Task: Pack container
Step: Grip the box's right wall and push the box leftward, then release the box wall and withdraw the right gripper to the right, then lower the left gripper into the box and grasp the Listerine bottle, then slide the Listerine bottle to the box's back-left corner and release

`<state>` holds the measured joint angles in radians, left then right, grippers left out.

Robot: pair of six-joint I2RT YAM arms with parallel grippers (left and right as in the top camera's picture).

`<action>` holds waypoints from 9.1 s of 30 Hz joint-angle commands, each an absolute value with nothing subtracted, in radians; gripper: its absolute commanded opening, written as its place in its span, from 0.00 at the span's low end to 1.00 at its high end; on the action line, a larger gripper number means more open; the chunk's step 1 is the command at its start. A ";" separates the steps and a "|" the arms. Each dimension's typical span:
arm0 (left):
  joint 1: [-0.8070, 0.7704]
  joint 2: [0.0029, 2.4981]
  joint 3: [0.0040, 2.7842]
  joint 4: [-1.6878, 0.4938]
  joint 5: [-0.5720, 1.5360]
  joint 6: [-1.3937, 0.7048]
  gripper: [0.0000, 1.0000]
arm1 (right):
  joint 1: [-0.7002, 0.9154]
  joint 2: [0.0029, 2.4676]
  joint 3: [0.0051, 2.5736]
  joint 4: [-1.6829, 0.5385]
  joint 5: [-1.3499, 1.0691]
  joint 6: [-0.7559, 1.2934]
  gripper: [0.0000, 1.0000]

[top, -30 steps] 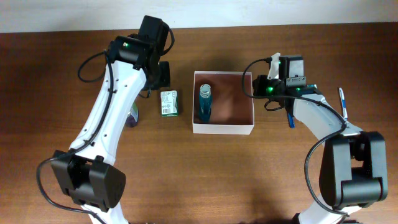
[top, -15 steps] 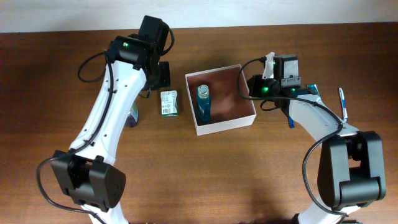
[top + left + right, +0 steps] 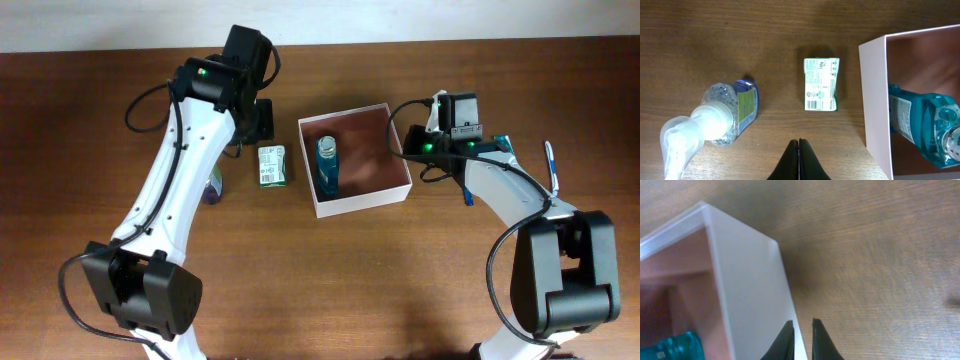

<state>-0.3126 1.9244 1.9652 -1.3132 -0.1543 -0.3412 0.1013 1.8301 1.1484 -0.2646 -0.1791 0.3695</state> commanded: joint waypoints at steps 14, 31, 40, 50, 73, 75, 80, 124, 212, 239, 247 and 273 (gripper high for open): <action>-0.309 1.932 1.964 -1.310 -0.158 -0.344 0.05 | 0.109 1.839 1.167 -0.466 -0.243 0.424 0.04; -0.309 1.932 1.964 -1.310 -0.158 -0.344 0.06 | 0.109 1.839 1.167 -0.491 -0.239 0.405 0.06; -0.309 1.932 1.964 -1.310 -0.158 -0.344 0.07 | 0.078 1.839 1.168 -0.491 -0.299 0.429 0.10; -0.309 1.932 1.964 -1.310 -0.158 -0.344 0.07 | 0.078 1.839 1.168 -0.492 -0.416 0.428 0.10; -0.309 1.982 1.964 -1.297 -0.157 -0.344 0.05 | -0.085 1.839 1.196 -0.535 -0.383 0.427 0.64; -0.310 1.982 1.964 -1.287 -0.154 -0.344 0.05 | -0.108 1.839 1.196 -0.537 -0.395 0.427 0.89; -0.315 1.982 1.968 -1.283 -0.108 -0.343 0.12 | -0.164 1.839 1.197 -0.535 -0.398 0.427 0.99; -0.517 1.971 1.968 -1.275 -0.040 -0.334 0.83 | -0.310 1.460 1.249 -0.873 0.184 0.247 0.99; -0.574 2.082 1.968 -1.152 -0.157 -0.553 0.51 | -0.420 1.467 1.249 -0.676 0.293 0.247 0.99; -0.574 2.082 1.970 -1.125 -0.155 -0.529 0.12 | -0.420 1.467 1.249 -0.676 0.293 0.247 0.99; -0.573 2.082 2.010 -1.106 -0.193 -0.522 0.08 | -0.420 1.467 1.249 -0.676 0.293 0.247 0.99; -0.507 2.082 2.056 -1.017 -0.251 -0.476 0.08 | -0.420 1.467 1.249 -0.676 0.293 0.247 0.98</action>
